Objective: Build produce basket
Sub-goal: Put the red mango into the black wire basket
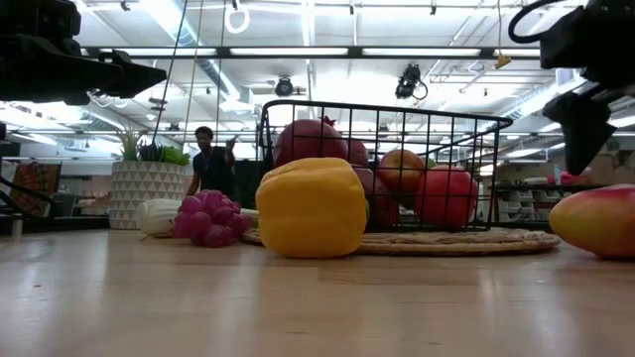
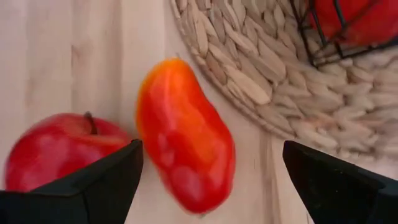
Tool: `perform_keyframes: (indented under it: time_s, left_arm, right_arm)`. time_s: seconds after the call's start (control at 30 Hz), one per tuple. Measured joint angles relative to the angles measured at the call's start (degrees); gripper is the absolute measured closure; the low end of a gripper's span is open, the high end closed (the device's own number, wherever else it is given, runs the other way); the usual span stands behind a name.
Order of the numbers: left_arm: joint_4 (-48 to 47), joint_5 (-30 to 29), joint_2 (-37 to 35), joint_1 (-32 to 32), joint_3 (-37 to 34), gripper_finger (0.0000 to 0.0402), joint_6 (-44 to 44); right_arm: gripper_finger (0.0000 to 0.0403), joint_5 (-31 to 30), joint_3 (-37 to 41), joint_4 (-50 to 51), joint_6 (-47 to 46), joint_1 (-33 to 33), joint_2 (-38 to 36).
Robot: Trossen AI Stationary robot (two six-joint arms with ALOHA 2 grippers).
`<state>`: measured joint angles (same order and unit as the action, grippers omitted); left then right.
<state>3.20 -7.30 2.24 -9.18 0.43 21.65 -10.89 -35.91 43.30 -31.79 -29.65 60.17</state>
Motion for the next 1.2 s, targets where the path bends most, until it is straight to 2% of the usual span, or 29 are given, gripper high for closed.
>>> perform_keyframes:
  time_s: [0.23, 0.8, 1.2]
  left_arm:
    - [0.0, 0.0, 0.0, 0.0, 0.0, 0.0002, 0.0]
    - [0.0, 0.0, 0.0, 0.0, 0.0, 0.0002, 0.0]
    - [0.0, 0.0, 0.0, 0.0, 0.0, 0.0002, 0.0]
  right_arm:
    - [0.0014, 3.3, 1.3, -5.2, 0.7, 0.0, 2.9]
    - [0.0014, 4.8, 6.3, -11.1, -0.1, 0.0, 5.5]
    - [0.0015, 6.1, 8.6, -10.6, -0.6, 0.0, 5.5]
